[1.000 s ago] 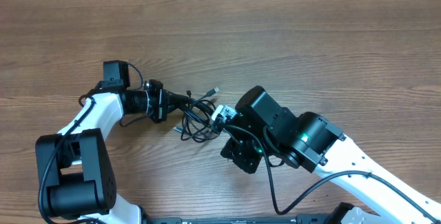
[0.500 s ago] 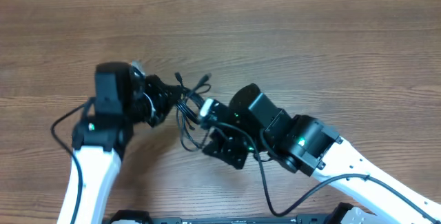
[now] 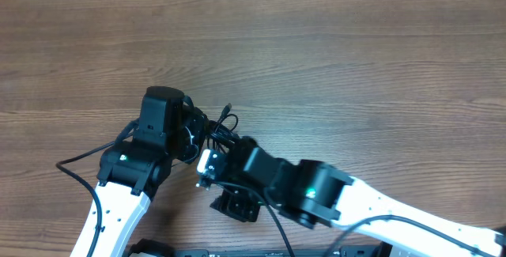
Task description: Untangle cables
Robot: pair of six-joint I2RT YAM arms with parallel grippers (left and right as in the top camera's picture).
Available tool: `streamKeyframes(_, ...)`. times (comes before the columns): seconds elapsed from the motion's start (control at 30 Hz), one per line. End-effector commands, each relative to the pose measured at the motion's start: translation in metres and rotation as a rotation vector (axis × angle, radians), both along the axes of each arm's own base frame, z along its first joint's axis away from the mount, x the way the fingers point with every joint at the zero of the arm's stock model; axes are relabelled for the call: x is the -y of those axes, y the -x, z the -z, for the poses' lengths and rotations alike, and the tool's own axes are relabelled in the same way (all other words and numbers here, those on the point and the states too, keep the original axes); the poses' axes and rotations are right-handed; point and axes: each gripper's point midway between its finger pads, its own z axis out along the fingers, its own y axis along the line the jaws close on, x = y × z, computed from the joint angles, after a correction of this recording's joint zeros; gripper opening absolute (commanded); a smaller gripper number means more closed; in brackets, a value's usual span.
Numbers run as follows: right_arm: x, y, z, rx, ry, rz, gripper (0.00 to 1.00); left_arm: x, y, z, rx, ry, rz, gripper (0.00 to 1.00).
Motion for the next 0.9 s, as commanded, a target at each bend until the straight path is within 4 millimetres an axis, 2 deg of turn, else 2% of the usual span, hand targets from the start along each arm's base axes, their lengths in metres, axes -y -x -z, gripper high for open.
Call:
streamKeyframes(0.0, 0.002, -0.028, 0.020, 0.095, 0.095, 0.093, 0.60, 0.001, 0.000, -0.004, -0.005, 0.024, -0.025, 0.04)
streamKeyframes(0.23, -0.008, -0.034, 0.061, 0.069, 0.179, 0.093, 0.61, 0.003, 0.006, 0.000, -0.038, 0.030, -0.014, 0.04)
streamKeyframes(0.33, -0.006, -0.037, 0.076, 0.066, 0.225, 0.099, 0.60, 0.008, 0.008, -0.001, -0.047, 0.061, 0.006, 0.04)
streamKeyframes(0.6, 0.006, -0.033, 0.113, 0.030, 0.322, 0.095, 0.60, 0.004, 0.007, -0.007, -0.063, 0.174, 0.025, 0.04)
streamKeyframes(0.73, 0.013, -0.039, 0.122, 0.017, 0.344, 0.116, 0.60, 0.000, 0.005, -0.014, -0.057, 0.253, 0.048, 0.04)
streamKeyframes(0.83, 0.021, -0.056, 0.121, 0.009, 0.341, 0.164, 0.60, -0.006, 0.003, -0.017, -0.046, 0.269, 0.049, 0.04)
streamKeyframes(0.87, 0.025, -0.061, 0.122, 0.006, 0.342, 0.181, 0.57, -0.005, 0.003, -0.018, -0.045, 0.275, 0.053, 0.04)
